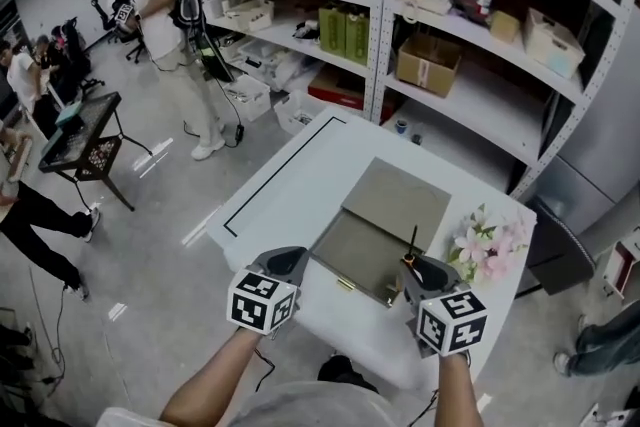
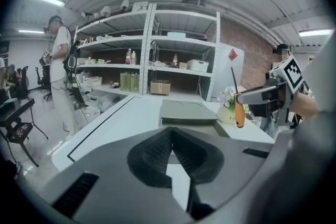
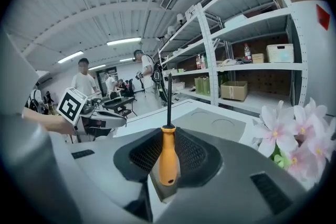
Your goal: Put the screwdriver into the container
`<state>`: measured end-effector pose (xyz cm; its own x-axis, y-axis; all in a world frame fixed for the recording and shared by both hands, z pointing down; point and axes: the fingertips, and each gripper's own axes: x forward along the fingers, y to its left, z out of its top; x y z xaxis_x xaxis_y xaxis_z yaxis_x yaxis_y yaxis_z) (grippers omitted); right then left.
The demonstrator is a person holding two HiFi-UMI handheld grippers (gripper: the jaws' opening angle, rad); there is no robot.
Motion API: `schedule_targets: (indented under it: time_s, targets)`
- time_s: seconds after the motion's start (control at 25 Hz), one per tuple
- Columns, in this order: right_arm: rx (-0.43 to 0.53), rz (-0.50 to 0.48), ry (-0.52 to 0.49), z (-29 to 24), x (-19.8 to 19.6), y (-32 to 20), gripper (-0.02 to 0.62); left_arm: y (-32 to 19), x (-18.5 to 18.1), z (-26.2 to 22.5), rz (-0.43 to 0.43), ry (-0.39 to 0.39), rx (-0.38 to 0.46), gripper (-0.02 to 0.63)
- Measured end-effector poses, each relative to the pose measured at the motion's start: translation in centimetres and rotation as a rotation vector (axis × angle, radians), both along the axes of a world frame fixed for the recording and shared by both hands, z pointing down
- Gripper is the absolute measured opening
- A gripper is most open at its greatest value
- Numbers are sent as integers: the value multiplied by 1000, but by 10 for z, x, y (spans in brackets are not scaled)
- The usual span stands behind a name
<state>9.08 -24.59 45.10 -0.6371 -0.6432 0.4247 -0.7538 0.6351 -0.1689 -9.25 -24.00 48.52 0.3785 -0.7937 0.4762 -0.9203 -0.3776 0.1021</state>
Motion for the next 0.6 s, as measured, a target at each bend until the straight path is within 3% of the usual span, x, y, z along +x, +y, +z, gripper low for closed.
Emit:
schedule_targets:
  time_s: [0.4,0.6]
  targets:
    - [-60,-84,-3,16,-4,-40,78,-51,13,6,2,-31,-26,5]
    - [-106,-160,56,30,-10,-42,78,-62,15,9,1,-43,-32,5]
